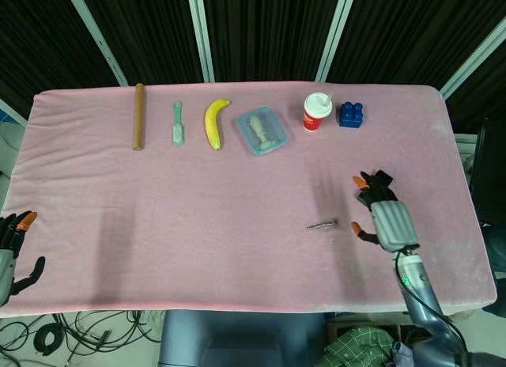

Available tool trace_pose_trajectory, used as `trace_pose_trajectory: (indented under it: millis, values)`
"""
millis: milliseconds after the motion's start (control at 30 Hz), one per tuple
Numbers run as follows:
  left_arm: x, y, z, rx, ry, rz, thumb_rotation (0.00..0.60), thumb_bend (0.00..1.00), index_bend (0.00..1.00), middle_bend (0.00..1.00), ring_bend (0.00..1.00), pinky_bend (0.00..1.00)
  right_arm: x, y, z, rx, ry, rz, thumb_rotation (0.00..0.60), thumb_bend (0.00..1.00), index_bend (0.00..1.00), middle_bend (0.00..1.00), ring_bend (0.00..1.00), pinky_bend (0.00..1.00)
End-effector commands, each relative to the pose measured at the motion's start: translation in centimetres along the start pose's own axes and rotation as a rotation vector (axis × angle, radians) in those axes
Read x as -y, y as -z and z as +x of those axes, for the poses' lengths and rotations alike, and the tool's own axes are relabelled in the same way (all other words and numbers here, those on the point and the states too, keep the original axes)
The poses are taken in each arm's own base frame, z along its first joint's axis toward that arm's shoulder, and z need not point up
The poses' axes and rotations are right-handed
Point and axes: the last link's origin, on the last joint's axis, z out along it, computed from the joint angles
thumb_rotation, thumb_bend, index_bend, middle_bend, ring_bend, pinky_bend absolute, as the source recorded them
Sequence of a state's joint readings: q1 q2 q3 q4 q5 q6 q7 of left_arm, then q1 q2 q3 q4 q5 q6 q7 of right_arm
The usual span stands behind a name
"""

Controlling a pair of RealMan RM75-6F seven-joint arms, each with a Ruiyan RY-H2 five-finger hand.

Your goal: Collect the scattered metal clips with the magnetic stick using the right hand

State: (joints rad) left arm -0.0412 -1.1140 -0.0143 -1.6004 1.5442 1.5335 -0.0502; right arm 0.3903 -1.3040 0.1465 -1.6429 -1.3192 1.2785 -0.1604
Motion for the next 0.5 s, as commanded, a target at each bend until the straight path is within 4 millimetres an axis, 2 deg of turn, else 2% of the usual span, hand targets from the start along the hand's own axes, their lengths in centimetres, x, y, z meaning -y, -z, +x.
trace_pose_trajectory:
  millis: [33, 167, 300, 500]
  values:
    - [0.0, 0.0, 0.0, -0.004, -0.004, 0.0, 0.6, 0.42, 0.08, 0.08, 0.0, 0.0, -1.9, 5.3, 0.9, -0.03, 0.083, -0.041, 0.6, 0.23, 0.01, 0.0, 0.0, 0.17]
    - [-0.1, 0.0, 0.0, -0.004, -0.005, 0.001, 0.6, 0.42, 0.08, 0.08, 0.0, 0.0, -3.0, 8.8, 0.5, -0.075, 0.144, -0.084, 0.6, 0.22, 0.01, 0.0, 0.0, 0.17]
    - [-0.2, 0.1, 0.0, -0.007, 0.008, 0.002, 0.6, 0.42, 0.08, 0.08, 0.0, 0.0, -3.8, 11.0, -0.7, -0.062, 0.18, -0.119, 0.6, 0.22, 0.0, 0.0, 0.0, 0.17]
    - [-0.2, 0.1, 0.0, -0.006, 0.011, -0.001, 0.6, 0.42, 0.08, 0.08, 0.0, 0.0, -4.6, 11.1, -1.2, -0.083, 0.206, -0.143, 0.6, 0.21, 0.0, 0.0, 0.0, 0.17]
